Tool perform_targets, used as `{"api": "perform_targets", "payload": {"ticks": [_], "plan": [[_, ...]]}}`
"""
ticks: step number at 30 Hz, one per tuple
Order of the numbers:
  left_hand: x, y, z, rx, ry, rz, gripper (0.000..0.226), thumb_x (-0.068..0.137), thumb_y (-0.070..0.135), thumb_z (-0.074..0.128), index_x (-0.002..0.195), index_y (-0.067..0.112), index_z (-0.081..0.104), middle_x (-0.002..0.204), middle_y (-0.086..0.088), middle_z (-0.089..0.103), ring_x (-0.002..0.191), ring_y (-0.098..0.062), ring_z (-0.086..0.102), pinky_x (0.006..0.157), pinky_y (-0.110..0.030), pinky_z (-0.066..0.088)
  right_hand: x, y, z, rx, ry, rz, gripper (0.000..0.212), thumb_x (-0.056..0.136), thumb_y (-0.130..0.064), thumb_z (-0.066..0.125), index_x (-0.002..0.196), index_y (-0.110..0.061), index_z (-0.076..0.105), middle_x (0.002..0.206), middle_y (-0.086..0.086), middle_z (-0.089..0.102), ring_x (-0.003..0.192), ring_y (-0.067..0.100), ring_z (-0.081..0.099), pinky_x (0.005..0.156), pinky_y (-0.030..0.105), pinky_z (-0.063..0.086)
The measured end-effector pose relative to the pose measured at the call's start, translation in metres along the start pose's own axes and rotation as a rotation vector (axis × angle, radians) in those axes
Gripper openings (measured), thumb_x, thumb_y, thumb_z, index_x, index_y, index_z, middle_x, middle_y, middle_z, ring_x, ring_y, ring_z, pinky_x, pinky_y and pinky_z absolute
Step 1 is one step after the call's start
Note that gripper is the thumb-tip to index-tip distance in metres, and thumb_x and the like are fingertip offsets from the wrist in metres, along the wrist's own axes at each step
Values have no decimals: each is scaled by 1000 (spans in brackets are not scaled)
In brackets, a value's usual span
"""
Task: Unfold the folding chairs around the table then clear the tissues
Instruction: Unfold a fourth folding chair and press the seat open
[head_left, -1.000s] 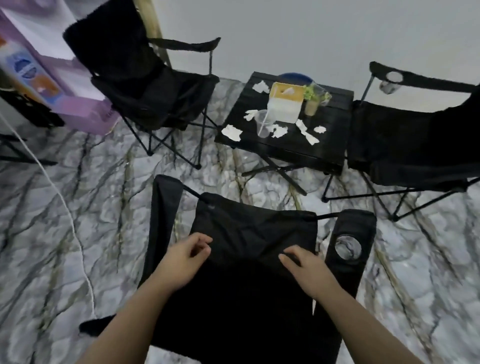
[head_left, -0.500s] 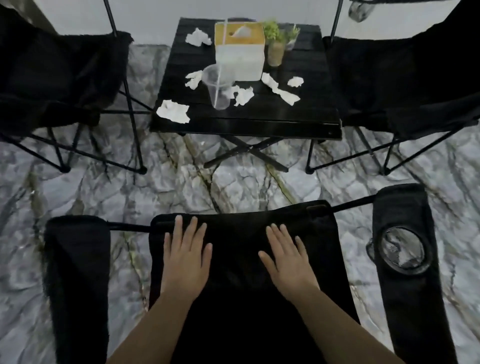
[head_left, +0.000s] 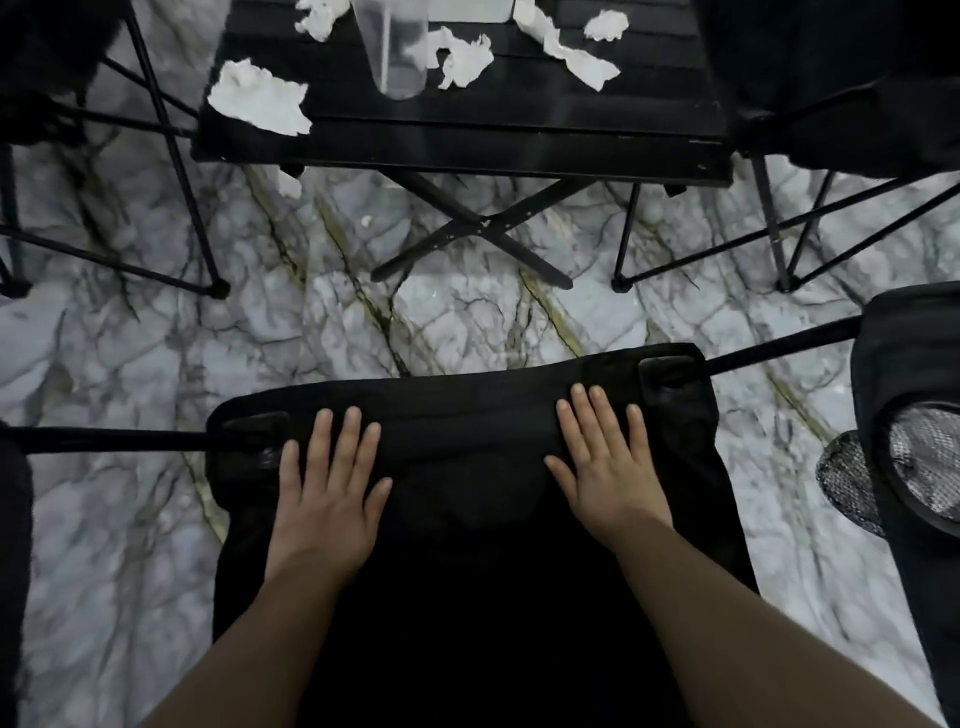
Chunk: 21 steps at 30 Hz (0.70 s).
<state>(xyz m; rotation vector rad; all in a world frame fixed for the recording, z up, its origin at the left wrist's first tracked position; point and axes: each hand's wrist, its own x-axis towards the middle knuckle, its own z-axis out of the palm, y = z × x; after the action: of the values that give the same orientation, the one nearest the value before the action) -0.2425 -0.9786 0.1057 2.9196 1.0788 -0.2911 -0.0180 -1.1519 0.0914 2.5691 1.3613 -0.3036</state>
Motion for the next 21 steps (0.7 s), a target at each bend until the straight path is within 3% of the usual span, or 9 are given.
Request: {"api": "perform_targets", "payload": {"ticks": [2,4,6,8,10,12,16,21], "plan": [[-1,1,-5,-7,-82,-5,64,90,46,22,143,10,28,153,-10,28,145,-23,-8,116,-44,-15,-3,0,-7,20,-52,14,68,92,-56,-4,146,-17,9,156,2,1,143,15,-19,115,43,-16],[-2,4,-16,-5,-150,-21,70,86,51,19,144,13,28,154,-8,19,145,-23,-9,113,-42,-21,-3,1,-20,19,-118,-23,72,85,-60,-15,144,-19,-10,153,0,-19,136,12,-35,108,41,-29],[2,1,-38,-33,-231,3,71,87,56,11,148,21,11,156,-1,-3,143,-21,-17,109,-41,-25,-5,4,-45,75,-309,-51,68,90,-59,-1,144,-22,-17,151,-2,-29,137,14,-34,109,42,-26],[3,-3,-71,-122,-364,-47,63,92,52,21,148,29,3,159,5,-2,145,-20,-10,115,-44,-13,-13,11,-77,112,-437,-75,66,96,-52,16,148,-20,-10,156,0,-24,142,18,-24,116,45,-13],[-6,-6,-107,-154,-290,-103,61,94,44,31,148,29,7,158,5,9,146,-20,1,118,-46,-1,-29,22,-108,151,-403,-74,64,97,-48,22,149,-20,-4,157,0,-19,144,18,-20,118,45,-7],[-21,-7,-143,-173,-245,-119,60,94,41,34,148,28,9,158,5,11,146,-20,1,117,-46,-1,-48,31,-141,203,-359,-59,62,98,-45,26,149,-22,1,159,-1,-14,145,17,-16,119,45,-5],[-66,-2,-212,-317,-211,-82,58,93,38,41,146,28,18,158,4,13,146,-20,1,117,-45,3,-97,45,-214,330,-476,-81,54,97,-37,39,146,-24,24,160,-1,3,147,18,-1,119,42,10],[-150,2,-293,-595,-263,-29,52,92,33,49,141,26,33,155,2,20,144,-19,12,116,-32,14,-184,50,-291,460,-444,-110,57,94,-37,47,146,-25,25,159,-3,5,147,17,0,119,44,12]]}}
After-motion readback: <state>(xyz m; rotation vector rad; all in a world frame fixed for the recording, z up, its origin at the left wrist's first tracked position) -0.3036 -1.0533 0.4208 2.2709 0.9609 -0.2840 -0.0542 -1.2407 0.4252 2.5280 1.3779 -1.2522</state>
